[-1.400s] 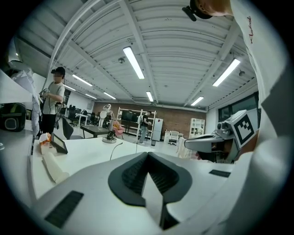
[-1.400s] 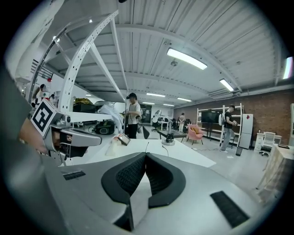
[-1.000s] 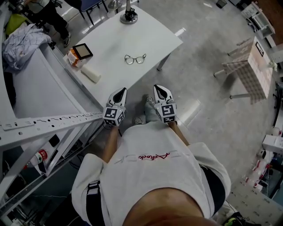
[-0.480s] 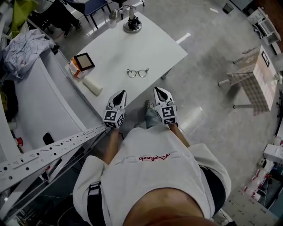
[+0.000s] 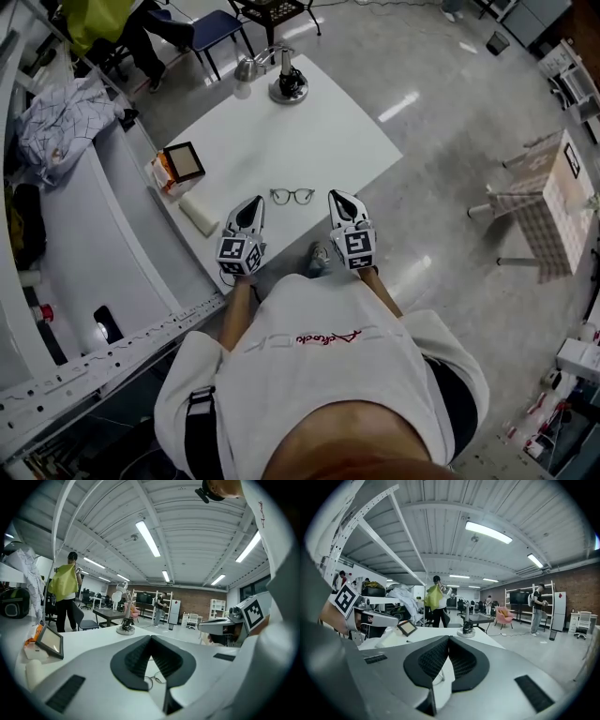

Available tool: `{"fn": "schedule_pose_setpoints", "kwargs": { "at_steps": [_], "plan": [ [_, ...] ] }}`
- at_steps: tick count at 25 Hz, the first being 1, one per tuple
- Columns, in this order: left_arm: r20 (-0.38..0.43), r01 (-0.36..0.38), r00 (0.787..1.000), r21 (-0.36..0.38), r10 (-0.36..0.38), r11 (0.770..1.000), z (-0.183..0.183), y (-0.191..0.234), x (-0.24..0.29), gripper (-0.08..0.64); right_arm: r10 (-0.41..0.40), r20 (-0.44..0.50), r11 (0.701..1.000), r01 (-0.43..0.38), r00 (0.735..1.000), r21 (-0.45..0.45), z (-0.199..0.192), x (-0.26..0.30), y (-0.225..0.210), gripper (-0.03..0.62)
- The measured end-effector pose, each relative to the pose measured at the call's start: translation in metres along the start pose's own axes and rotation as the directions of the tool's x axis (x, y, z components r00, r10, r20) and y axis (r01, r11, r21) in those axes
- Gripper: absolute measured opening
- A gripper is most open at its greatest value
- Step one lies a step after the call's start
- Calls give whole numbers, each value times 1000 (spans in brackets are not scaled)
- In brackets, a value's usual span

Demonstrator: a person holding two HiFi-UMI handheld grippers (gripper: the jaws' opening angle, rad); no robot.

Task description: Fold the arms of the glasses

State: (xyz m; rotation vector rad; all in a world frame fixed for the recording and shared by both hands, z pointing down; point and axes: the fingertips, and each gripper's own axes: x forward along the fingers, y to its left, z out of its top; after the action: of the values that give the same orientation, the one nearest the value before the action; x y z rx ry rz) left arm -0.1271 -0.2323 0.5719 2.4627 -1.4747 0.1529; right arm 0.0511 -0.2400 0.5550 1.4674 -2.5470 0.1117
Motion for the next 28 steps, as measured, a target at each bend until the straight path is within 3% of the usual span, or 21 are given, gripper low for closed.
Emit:
{"fn": "schedule_pose_setpoints", "kwargs": {
  "at_steps": [5,13,22,28],
  "plan": [
    [-21,-47,999,19,48,999,11,13,22,26,26,12,1000,-26,1000,13,6,28,-25,15],
    [-39,-98,994,-9,98,995,7,28,33,26,72,-13,997,-71,997,32,-2,54,-40,15],
    [-102,-66,993,-39,62,997,-14,38,32,26,45,-99,997,-39,994,61,-27,53,-36,15],
    [-175,-18,985,-20,14,1000,-33,42,34,26,5,-155,995,11,988,99,-49,50,-30,15]
  ]
}}
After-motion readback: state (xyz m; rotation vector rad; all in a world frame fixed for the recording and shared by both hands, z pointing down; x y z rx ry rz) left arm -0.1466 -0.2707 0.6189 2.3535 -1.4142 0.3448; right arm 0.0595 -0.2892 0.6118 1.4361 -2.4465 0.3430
